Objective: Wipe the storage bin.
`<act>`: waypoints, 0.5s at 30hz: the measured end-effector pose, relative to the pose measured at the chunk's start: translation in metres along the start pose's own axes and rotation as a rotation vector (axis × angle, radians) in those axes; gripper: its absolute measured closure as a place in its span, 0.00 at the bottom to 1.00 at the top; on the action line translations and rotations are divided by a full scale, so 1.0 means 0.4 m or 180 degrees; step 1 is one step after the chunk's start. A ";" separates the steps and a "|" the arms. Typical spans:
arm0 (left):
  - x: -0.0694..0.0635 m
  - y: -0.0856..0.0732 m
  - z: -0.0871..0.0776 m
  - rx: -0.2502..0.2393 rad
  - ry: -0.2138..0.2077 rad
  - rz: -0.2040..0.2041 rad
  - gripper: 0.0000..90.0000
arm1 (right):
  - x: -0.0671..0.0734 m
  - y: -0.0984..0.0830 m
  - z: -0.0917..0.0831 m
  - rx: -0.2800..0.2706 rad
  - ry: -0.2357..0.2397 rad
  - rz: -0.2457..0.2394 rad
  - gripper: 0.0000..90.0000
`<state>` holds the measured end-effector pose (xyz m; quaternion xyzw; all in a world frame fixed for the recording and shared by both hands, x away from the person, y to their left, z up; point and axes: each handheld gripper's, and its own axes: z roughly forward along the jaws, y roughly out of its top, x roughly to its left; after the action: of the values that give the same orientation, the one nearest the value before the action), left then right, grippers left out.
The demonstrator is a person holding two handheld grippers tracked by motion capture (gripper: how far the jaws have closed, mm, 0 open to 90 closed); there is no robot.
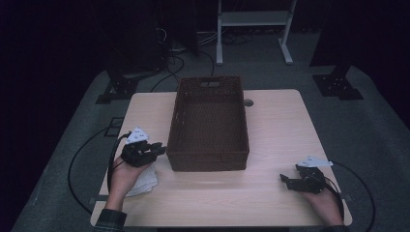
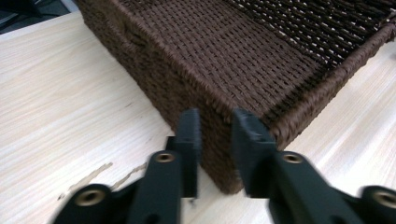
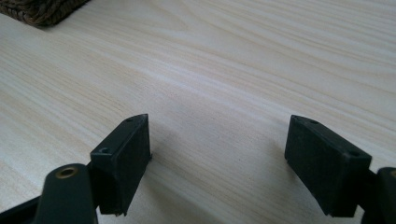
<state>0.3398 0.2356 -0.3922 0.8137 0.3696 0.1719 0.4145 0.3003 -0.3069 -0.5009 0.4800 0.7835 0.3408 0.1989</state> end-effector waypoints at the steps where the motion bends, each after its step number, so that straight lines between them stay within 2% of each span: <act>1: 0.000 -0.003 -0.003 0.0019 0.0004 0.0004 0.70 | 0.000 0.000 0.000 -0.0002 -0.0001 -0.0002 0.24; 6: -0.013 -0.016 -0.013 0.0047 -0.0009 0.0026 0.51 | 0.000 -0.001 0.000 -0.0012 0.0003 -0.0006 0.24; 10: -0.037 -0.044 -0.010 0.0122 0.0004 0.0084 0.42 | 0.000 -0.002 0.000 -0.0020 0.0007 -0.0007 0.23; 15: -0.070 -0.081 -0.003 0.0149 0.0020 0.0047 0.33 | 0.001 -0.002 0.001 -0.0022 0.0017 -0.0022 0.22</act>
<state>0.3054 0.2279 -0.4168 0.8253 0.3688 0.1688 0.3929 0.3000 -0.3068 -0.5020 0.4757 0.7845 0.3440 0.1996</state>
